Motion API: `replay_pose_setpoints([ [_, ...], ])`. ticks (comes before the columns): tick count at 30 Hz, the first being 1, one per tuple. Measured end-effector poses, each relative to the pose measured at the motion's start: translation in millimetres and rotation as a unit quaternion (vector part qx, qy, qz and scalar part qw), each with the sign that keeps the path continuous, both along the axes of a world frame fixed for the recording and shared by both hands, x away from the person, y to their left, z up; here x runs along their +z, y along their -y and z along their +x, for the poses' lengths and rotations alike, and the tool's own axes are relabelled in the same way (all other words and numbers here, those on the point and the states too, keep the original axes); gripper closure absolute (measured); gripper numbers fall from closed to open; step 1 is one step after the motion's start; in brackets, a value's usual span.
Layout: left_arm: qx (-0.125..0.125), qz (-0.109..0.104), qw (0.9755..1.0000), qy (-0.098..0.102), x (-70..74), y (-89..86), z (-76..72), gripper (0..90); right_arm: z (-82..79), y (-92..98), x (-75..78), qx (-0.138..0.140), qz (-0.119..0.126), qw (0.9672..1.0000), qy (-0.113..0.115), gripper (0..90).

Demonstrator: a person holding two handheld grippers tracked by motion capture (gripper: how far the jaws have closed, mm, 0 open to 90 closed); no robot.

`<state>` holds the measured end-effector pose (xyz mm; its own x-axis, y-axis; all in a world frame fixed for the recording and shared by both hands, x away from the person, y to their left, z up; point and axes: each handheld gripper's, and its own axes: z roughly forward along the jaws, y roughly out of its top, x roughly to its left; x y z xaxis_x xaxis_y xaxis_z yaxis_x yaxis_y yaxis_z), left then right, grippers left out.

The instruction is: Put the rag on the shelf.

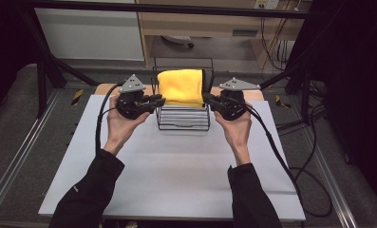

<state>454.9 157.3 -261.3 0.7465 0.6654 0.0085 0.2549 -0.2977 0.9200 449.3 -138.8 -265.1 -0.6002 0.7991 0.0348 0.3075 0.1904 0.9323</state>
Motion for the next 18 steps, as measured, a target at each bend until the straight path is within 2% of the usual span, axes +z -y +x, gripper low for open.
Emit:
replay_pose_setpoints([
  [3,-0.002,-0.012,0.9999,0.003,6.5,0.2,0.0,76.0,2.7,-0.7,-3.9,-0.007,-0.004,1.0,0.0,86.8],
  [5,-0.004,-0.007,1.0,-0.001,5.9,4.5,1.8,79.1,4.6,-1.5,-6.9,-0.01,-0.009,0.9999,-0.001,86.6],
  [9,-0.002,0.009,0.9998,-0.018,-6.9,17.0,9.5,85.3,9.1,-1.4,-14.7,-0.017,-0.008,0.9998,-0.004,86.2],
  [12,0.007,0.018,0.9996,-0.021,-17.2,23.4,15.3,89.3,11.6,-0.8,-20.2,-0.021,-0.005,0.9998,-0.004,85.9],
  [14,0.013,0.02,0.9995,-0.023,-21.4,25.0,19.1,89.5,13.5,0.2,-23.0,-0.022,-0.002,0.9997,-0.001,85.8],
  [18,0.027,0.01,0.9993,-0.024,-24.8,25.6,25.8,89.6,17.3,0.5,-25.7,-0.026,0.0,0.9997,0.002,84.9],
])
